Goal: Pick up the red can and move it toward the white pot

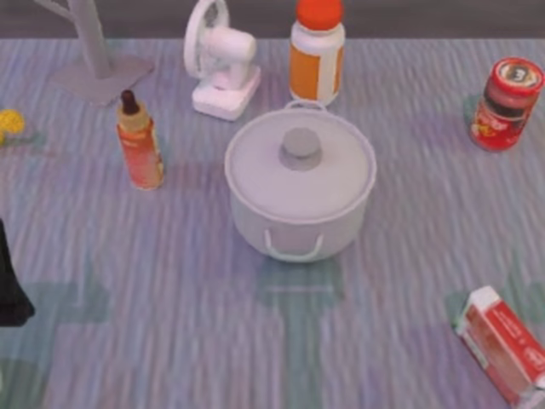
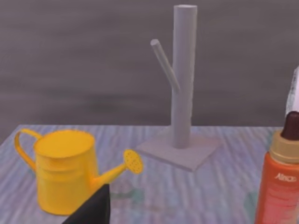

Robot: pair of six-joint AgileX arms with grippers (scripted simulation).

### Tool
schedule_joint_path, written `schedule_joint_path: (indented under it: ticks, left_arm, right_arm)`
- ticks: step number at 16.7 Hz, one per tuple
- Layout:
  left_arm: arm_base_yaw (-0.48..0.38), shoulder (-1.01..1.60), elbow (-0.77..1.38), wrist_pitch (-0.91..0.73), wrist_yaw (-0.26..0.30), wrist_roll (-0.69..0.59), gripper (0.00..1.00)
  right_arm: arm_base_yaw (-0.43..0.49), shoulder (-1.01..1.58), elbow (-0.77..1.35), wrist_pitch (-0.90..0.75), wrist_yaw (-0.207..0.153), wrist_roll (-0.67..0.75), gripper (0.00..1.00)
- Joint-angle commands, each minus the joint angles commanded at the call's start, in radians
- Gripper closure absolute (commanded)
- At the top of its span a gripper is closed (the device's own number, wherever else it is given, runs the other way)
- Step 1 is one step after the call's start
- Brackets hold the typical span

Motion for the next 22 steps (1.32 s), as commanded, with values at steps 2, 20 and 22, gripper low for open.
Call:
schedule_joint_path:
  ticks: [2,20,22]
  left_arm:
    - [0.000,0.000,0.000,0.000,0.000,0.000,0.00]
    - [0.000,0.000,0.000,0.000,0.000,0.000,0.00]
    - [0.000,0.000,0.000,0.000,0.000,0.000,0.00]
  right_arm:
    - [0.000,0.000,0.000,0.000,0.000,0.000,0.00]
    - [-0.036,1.240,1.373,-0.771,0.022,-0.041,0.00]
    - [-0.034,1.464,1.588,-0.903,0.019,-0.053,0.00]
